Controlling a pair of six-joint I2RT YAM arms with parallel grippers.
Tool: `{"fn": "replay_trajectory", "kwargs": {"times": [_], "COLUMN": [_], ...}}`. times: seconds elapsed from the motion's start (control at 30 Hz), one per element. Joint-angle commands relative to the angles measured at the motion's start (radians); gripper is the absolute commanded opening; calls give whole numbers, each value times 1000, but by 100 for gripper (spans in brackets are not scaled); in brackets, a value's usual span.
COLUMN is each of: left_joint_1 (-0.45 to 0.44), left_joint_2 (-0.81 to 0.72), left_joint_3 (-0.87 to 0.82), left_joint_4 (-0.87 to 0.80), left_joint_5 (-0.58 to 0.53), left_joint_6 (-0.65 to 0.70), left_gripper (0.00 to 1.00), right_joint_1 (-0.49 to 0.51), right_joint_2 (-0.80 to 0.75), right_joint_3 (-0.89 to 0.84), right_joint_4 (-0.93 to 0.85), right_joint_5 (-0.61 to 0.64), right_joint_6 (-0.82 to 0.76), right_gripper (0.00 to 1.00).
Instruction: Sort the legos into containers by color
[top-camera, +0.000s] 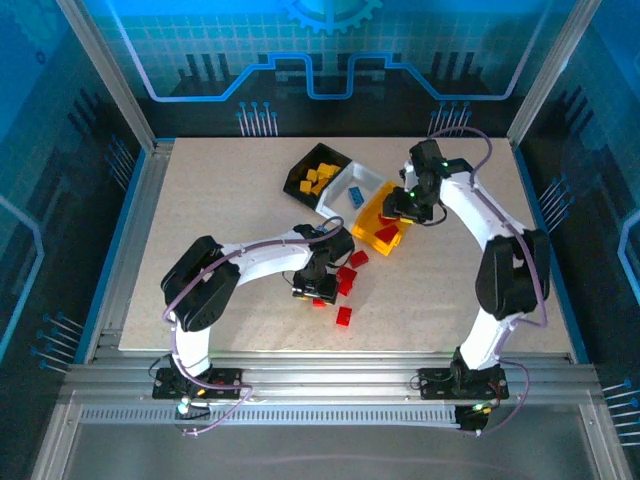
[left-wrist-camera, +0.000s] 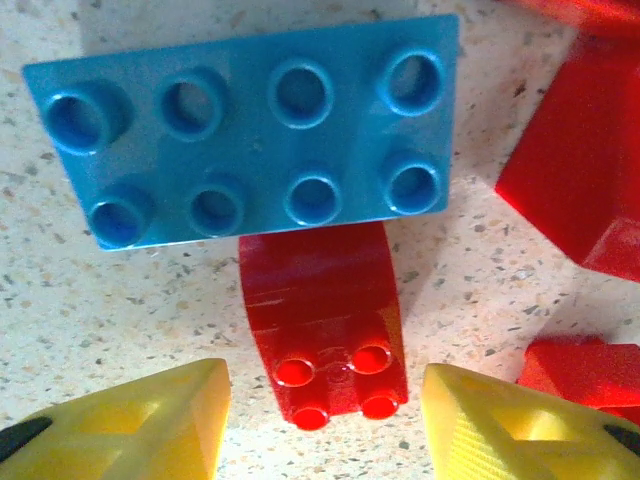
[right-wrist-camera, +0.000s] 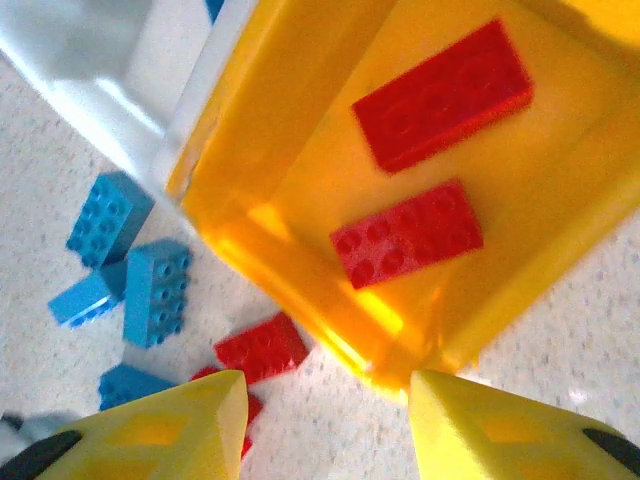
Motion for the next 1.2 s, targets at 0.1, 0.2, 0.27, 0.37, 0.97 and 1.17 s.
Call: {"fn": "replay_trajectory", "kwargs": {"times": [0.1, 0.2, 0.27, 0.37, 0.97, 1.17], "left_joint_1": [-6, -6, -6, -6, 42, 146], "left_joint_2": [61, 84, 104, 130, -51, 12], "left_joint_3": [56, 65, 74, 86, 150, 366], "left_joint_4": [-22, -3, 3, 1, -46, -3], "left_joint_5": [-27, -20, -18, -16, 112, 200], "left_joint_6": [35, 36, 40, 46, -24, -52], "left_gripper": [54, 54, 54, 49, 34, 34], "right_joint_1": [60, 80, 92, 100, 101, 69], "right_joint_2": [-179, -241, -268, -287, -348, -446], "right_joint_3": [-175, -238, -260, -262, -304, -348], "right_joint_4": [-29, -30, -35, -48, -53, 1], "right_joint_5": [-37, -43, -44, -45, -71, -69], "right_joint_6": [39, 61, 70, 75, 98, 120], "right_gripper": [49, 50, 50, 50, 51, 51]}}
